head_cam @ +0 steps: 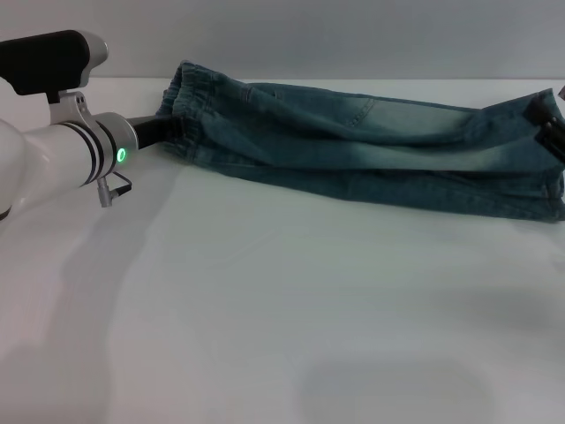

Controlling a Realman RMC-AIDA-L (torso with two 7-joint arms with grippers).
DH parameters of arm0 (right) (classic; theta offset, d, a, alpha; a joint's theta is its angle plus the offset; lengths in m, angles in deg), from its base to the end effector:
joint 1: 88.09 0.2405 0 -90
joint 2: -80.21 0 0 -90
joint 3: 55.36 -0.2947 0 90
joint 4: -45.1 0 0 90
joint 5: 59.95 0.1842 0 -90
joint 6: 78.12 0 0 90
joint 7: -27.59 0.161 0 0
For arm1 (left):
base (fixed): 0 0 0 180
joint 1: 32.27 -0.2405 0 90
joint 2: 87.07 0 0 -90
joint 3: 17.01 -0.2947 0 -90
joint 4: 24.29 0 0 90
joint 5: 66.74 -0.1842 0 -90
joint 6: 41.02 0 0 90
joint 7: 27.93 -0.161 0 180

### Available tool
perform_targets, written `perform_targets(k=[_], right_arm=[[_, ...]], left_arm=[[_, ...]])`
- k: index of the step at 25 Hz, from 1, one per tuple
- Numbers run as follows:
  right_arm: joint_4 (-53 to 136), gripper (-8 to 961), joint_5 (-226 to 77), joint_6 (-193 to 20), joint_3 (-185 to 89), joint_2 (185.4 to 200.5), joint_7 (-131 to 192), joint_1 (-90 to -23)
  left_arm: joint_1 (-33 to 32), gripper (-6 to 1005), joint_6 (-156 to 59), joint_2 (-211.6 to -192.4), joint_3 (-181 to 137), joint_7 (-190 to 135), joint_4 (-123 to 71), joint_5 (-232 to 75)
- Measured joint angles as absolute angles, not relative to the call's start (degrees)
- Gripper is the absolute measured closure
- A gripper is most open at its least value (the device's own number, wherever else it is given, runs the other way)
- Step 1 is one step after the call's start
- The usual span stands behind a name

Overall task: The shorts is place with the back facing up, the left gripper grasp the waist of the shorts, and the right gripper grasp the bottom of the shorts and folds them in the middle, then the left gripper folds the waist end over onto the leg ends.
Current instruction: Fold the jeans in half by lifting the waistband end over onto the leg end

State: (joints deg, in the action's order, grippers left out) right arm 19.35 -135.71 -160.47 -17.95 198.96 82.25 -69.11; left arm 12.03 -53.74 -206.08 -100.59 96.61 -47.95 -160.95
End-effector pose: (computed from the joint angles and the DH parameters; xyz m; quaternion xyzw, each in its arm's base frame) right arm 0.3215 0.3206 0.0223 -0.7841 0.2185 0.4067 0.4147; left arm -0.2776 0.4633 -0.0721 -0.7461 -0.4884 -0.1332 0.4325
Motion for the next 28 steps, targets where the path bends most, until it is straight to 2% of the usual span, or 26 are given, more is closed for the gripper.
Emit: perform_targets(k=[5, 12, 14, 20, 28], right_arm=[[19.4, 302, -135.7, -159.9, -17.9, 198.94, 82.2, -68.8], [19.4, 302, -135.6, -157.5, -17.9, 198.86, 82.3, -68.3], [19.3, 301, -135.6, -156.7, -17.9, 198.84, 82.3, -67.9], [19.3, 301, -135.6, -156.3, -17.5, 198.76, 82.3, -66.7], [19.3, 302, -135.8, -156.1, -17.4, 198.78, 82.3, -66.2]], left_arm=[[11.8, 957, -53.8, -206.00, -100.6, 96.6, -48.7, -161.0], [8.6, 940, -54.5, -205.74, -100.6, 96.8, -53.0, -161.1], [4.2, 935, -54.8, -205.61, -100.6, 96.8, -57.2, -161.0], [4.6, 920, -56.3, -205.10, -100.6, 96.5, -57.6, -162.1], [8.8, 899, -59.9, -204.60, -99.4, 96.8, -56.3, -167.6]])
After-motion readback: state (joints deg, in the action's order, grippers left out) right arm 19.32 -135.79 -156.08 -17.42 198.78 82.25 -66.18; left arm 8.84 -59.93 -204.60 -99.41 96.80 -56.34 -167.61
